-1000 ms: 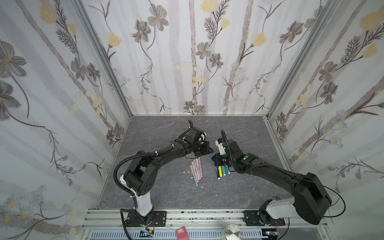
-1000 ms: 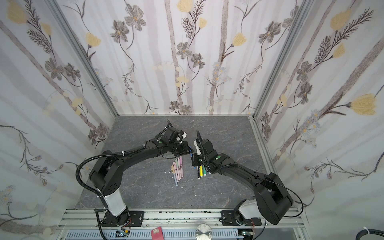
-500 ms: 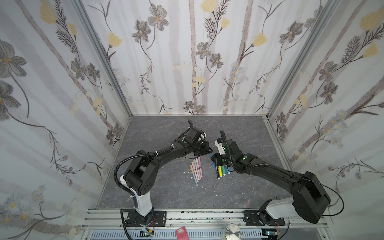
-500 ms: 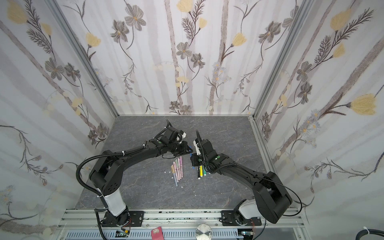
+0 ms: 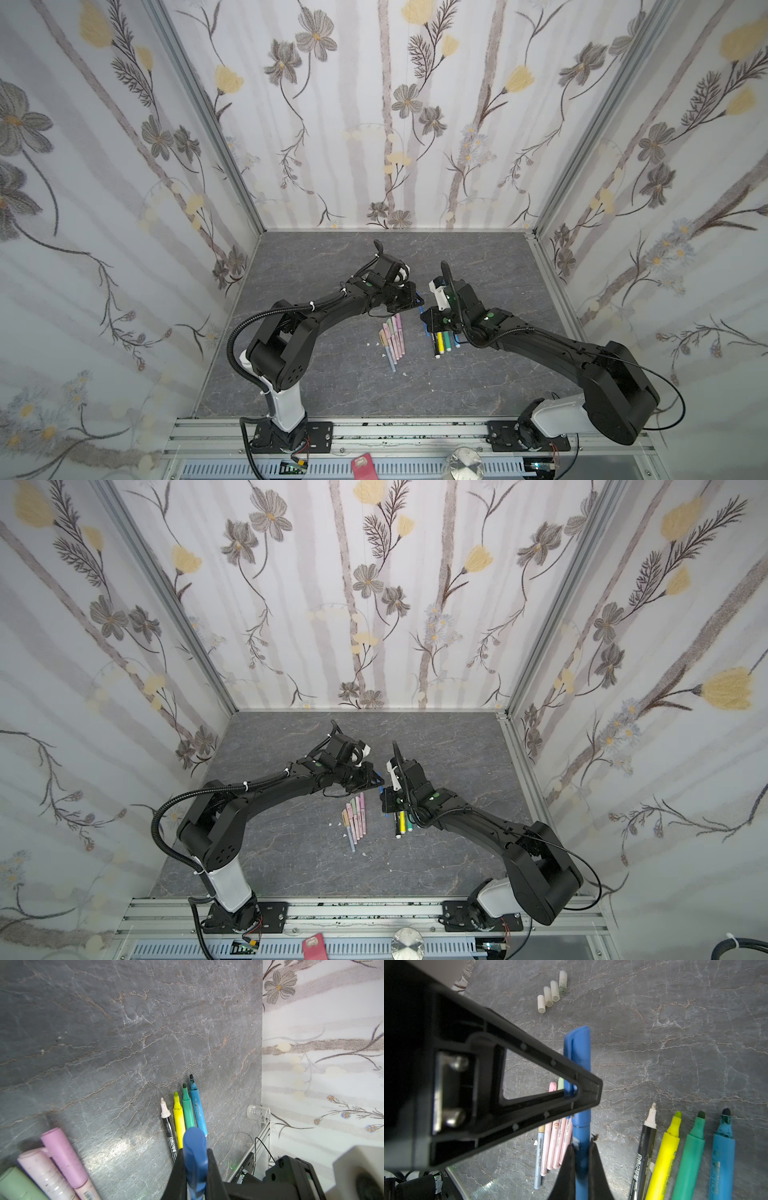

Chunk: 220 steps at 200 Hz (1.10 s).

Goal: Open the pen caps
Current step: 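Close the left gripper on the blue cap and pull it off the pen, then lower the uncapped blue pen beside the black marker and open the right gripper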

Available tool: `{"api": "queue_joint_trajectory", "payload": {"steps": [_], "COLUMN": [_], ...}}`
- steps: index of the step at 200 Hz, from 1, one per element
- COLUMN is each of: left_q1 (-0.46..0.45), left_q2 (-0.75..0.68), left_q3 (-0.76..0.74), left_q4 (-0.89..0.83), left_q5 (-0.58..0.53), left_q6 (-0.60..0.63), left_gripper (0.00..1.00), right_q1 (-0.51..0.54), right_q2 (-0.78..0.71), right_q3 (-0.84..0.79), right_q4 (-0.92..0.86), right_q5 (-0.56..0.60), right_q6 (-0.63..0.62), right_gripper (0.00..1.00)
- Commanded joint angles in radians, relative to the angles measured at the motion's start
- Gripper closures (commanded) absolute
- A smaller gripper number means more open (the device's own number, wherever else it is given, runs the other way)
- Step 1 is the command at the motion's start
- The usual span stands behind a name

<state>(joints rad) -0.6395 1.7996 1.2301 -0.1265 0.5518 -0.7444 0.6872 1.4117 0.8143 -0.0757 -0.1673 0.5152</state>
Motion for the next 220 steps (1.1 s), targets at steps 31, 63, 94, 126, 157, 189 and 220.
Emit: {"api": "queue_joint_trajectory", "payload": {"steps": [31, 63, 94, 126, 157, 189, 220], "left_q1": [0.054, 0.077, 0.106, 0.155, 0.256, 0.365, 0.448], "left_q2": [0.032, 0.064, 0.074, 0.032, -0.059, -0.163, -0.222], "left_q3": [0.057, 0.112, 0.118, 0.089, -0.036, -0.172, -0.273], "left_q4": [0.078, 0.056, 0.043, 0.008, 0.003, -0.021, -0.039], "left_q5": [-0.003, -0.003, 0.003, 0.003, 0.008, 0.006, 0.007], "left_q6": [-0.011, 0.010, 0.026, 0.058, 0.085, 0.132, 0.174], "left_gripper": [1.00, 1.00, 1.00, 1.00, 1.00, 1.00, 1.00], "right_q1": [0.046, 0.078, 0.092, 0.093, 0.094, 0.103, 0.116], "right_q2": [-0.021, -0.041, -0.064, -0.057, 0.006, 0.073, 0.118], "right_q3": [-0.053, -0.114, -0.148, -0.150, -0.116, -0.074, -0.024], "right_q4": [0.022, 0.031, 0.038, -0.013, -0.088, -0.131, -0.158], "right_q5": [-0.049, -0.032, -0.020, 0.045, 0.136, 0.207, 0.255], "right_q6": [0.026, 0.050, 0.070, 0.084, 0.126, 0.168, 0.186], "right_gripper": [1.00, 1.00, 1.00, 1.00, 1.00, 1.00, 1.00]}}
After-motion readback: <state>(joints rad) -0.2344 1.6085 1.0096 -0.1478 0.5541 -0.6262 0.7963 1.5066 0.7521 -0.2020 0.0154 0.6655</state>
